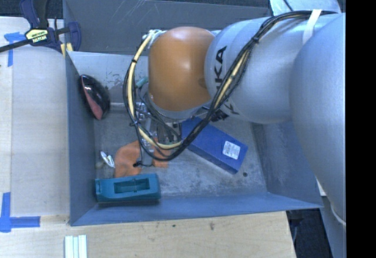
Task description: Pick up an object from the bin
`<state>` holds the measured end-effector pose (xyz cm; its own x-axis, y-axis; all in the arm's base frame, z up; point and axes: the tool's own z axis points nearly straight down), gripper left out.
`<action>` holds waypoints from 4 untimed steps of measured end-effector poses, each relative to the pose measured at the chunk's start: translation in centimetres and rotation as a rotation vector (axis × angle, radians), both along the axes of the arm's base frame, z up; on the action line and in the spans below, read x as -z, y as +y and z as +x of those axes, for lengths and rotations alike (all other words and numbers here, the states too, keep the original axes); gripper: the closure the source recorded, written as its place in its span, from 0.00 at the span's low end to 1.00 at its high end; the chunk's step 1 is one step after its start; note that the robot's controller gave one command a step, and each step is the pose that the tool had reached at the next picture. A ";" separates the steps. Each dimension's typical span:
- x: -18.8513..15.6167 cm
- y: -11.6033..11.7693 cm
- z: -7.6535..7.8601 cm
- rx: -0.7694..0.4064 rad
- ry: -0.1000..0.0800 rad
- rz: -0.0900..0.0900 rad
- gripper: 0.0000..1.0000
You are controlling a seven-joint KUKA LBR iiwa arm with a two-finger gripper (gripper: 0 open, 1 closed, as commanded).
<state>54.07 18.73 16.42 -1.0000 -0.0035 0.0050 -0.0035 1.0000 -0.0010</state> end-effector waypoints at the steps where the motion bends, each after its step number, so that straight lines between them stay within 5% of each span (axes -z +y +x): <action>1: -0.5 -0.1 0.2 0.003 -0.007 0.002 0.00; 2: -0.2 -0.1 0.2 -0.008 -0.010 0.003 0.00; 3: -1.7 0.1 -1.5 -0.011 0.002 -0.001 0.00; 4: 0.9 -1.1 -1.5 0.017 -0.017 0.005 0.00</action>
Offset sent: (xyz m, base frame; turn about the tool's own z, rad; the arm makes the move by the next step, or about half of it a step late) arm -0.0052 -0.0154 -0.0909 -0.1832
